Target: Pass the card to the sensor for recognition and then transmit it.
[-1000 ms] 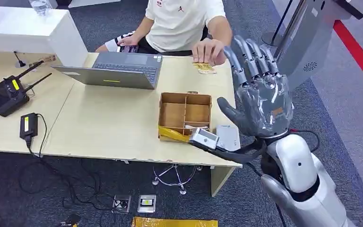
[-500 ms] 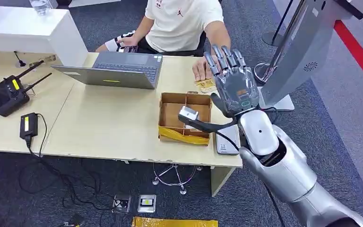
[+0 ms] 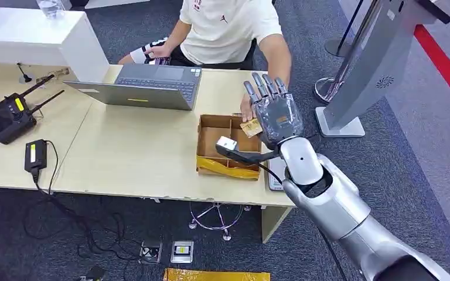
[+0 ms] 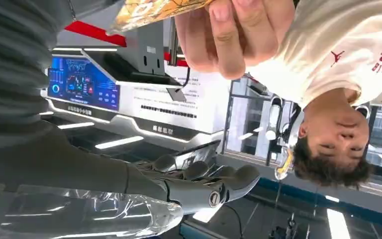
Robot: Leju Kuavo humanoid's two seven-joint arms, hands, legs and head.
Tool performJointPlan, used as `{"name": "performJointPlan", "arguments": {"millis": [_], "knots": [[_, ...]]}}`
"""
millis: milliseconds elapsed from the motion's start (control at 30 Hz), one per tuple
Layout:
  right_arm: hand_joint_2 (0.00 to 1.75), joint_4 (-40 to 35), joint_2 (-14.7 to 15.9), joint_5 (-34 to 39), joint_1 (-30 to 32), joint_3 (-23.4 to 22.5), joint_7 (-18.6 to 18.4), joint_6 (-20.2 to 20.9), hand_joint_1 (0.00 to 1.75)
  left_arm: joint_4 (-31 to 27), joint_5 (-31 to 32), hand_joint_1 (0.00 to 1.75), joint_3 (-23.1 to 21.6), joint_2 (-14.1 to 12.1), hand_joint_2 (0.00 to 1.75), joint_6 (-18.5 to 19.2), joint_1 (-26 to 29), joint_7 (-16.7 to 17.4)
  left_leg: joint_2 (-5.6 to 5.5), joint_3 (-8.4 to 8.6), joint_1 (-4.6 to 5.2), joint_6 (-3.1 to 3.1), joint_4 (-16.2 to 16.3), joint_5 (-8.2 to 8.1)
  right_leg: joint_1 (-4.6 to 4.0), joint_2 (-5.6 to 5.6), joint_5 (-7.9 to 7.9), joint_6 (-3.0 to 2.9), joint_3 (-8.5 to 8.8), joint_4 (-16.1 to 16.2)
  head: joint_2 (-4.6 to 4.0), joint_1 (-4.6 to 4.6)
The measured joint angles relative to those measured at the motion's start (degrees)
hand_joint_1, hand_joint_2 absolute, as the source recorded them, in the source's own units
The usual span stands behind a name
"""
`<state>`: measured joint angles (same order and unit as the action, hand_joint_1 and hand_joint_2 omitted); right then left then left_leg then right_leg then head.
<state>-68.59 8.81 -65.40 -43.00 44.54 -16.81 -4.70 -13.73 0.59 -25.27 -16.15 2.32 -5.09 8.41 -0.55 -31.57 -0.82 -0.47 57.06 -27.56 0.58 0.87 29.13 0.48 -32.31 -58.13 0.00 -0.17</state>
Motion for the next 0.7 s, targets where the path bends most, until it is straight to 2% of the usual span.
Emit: {"name": "performJointPlan", "arguments": {"millis": [33, 67, 100, 133, 167, 200, 700], "knots": [[1.75, 0.24, 0.00, 0.02, 0.00, 0.09, 0.00, -0.15, 0.03, 0.00, 0.00, 0.00, 0.00, 0.00, 1.75, -0.02, 0.00, 0.00, 0.00, 0.00, 0.00, 0.00, 0.00, 0.00, 0.00, 0.00, 0.00, 0.00, 0.00, 0.00, 0.00, 0.00], [1.75, 0.50, 0.00, 0.07, 0.00, 0.18, 0.00, -0.26, 0.40, 0.00, 0.00, 0.00, -0.02, 0.00, 1.75, -0.09, 0.00, 0.00, 0.00, 0.01, 0.00, 0.00, 0.00, 0.00, 0.00, 0.00, 0.00, 0.00, 0.00, 0.00, 0.00, 0.00], [1.75, 0.79, 0.00, 0.09, 0.00, 0.33, 0.00, -0.37, 1.27, 0.02, 0.00, 0.00, -0.04, 0.00, 1.75, -0.15, 0.00, 0.00, 0.00, 0.01, 0.00, 0.00, 0.00, 0.00, 0.00, -0.01, 0.00, 0.00, 0.00, 0.00, 0.00, 0.00], [1.75, 1.05, 0.00, 0.13, 0.01, 0.46, 0.00, -0.55, 1.27, 0.02, 0.00, 0.00, -0.07, 0.00, 1.75, -0.28, 0.00, 0.00, 0.01, 0.01, 0.00, 0.00, 0.00, 0.00, 0.00, -0.01, 0.00, 0.00, -0.01, 0.00, 0.00, 0.00], [1.75, 1.25, 0.00, 0.20, 0.02, 0.48, 0.02, -0.72, 1.64, 0.04, 0.02, 0.00, -0.11, 0.00, 1.75, -0.33, 0.00, 0.00, 0.01, 0.01, 0.00, 0.00, 0.00, 0.00, 0.00, -0.01, 0.00, 0.00, -0.02, 0.00, 0.00, 0.00], [1.75, 1.40, 0.00, 0.24, 0.01, 0.48, 0.02, -0.85, 1.75, 0.04, 0.02, 0.00, -0.13, 0.00, 1.75, -0.35, 0.00, 0.00, 0.01, 0.01, 0.00, 0.00, 0.00, 0.00, 0.00, -0.02, 0.00, 0.00, -0.01, 0.00, 0.00, 0.00], [1.75, 3.74, 0.02, 0.24, 0.15, 0.48, 0.09, -2.69, 1.75, 0.07, 0.07, 0.00, -0.59, 0.00, 1.75, -0.48, 0.02, 0.00, 0.02, 0.00, 0.00, 0.00, 0.00, 0.00, 0.00, -0.03, 0.00, 0.00, -0.03, 0.00, 0.00, 0.00]]}}
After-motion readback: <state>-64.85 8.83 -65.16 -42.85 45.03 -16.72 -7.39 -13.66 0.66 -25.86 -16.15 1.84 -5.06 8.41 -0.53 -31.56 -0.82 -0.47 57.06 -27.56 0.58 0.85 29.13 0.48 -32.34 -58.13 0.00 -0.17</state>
